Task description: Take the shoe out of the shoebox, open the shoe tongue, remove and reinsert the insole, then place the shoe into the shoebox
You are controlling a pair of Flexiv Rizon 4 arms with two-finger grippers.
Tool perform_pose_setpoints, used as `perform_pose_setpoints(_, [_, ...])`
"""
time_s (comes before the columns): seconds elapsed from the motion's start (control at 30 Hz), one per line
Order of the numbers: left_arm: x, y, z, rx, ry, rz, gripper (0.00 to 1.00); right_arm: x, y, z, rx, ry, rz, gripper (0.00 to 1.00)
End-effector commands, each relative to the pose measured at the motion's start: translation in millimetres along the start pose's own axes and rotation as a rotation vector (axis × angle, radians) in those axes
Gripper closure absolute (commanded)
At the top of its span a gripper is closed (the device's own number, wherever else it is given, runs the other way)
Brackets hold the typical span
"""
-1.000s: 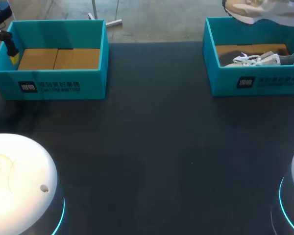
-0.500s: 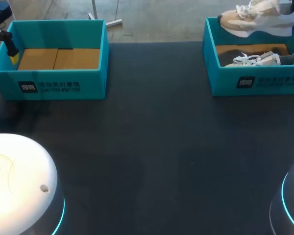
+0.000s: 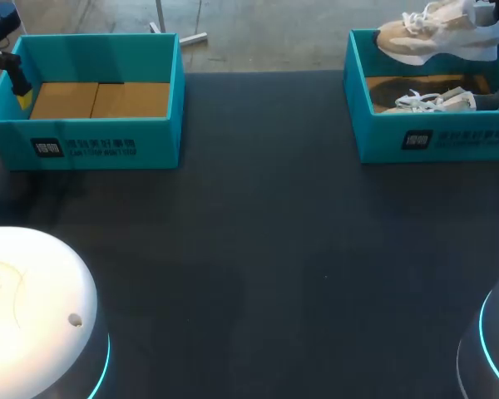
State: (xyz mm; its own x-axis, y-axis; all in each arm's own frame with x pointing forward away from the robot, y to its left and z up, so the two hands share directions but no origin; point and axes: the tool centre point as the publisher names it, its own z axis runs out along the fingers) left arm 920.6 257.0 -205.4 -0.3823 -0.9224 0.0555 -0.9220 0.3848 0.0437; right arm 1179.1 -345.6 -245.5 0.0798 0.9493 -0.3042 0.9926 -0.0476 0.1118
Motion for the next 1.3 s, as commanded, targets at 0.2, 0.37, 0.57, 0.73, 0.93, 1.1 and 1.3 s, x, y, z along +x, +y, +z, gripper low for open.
perform_pose_setpoints(0.2, [0.0,0,0,-0.001,-0.002,0.0,0.0,8.2,19.1,28,0.061,-0.011,0.003,1.0])
perform_pose_setpoints(0.37, [0.0,0,0,-0.001,-0.002,0.0,0.0,8.7,13.2,34,0.06,-0.01,0.0,1.0])
perform_pose_setpoints(0.57, [0.0,0,0,-0.001,-0.002,0.0,0.0,8.1,9.6,46,0.086,-0.016,0.041,1.0])
perform_pose_setpoints(0.73, [0.0,0,0,-0.001,-0.002,0.0,0.0,9.5,6.4,54,0.095,-0.024,0.057,1.0])
perform_pose_setpoints(0.93, [0.0,0,0,-0.001,-0.002,0.0,0.0,14.0,1.7,65,0.096,-0.015,0.066,1.0])
perform_pose_setpoints(1.1, [0.0,0,0,-0.001,-0.002,0.0,0.0,16.4,-1.8,73,0.106,-0.014,0.078,1.0])
perform_pose_setpoints(1.3, [0.0,0,0,-0.001,-0.002,0.0,0.0,20.9,-1.9,81,0.11,-0.016,0.083,1.0])
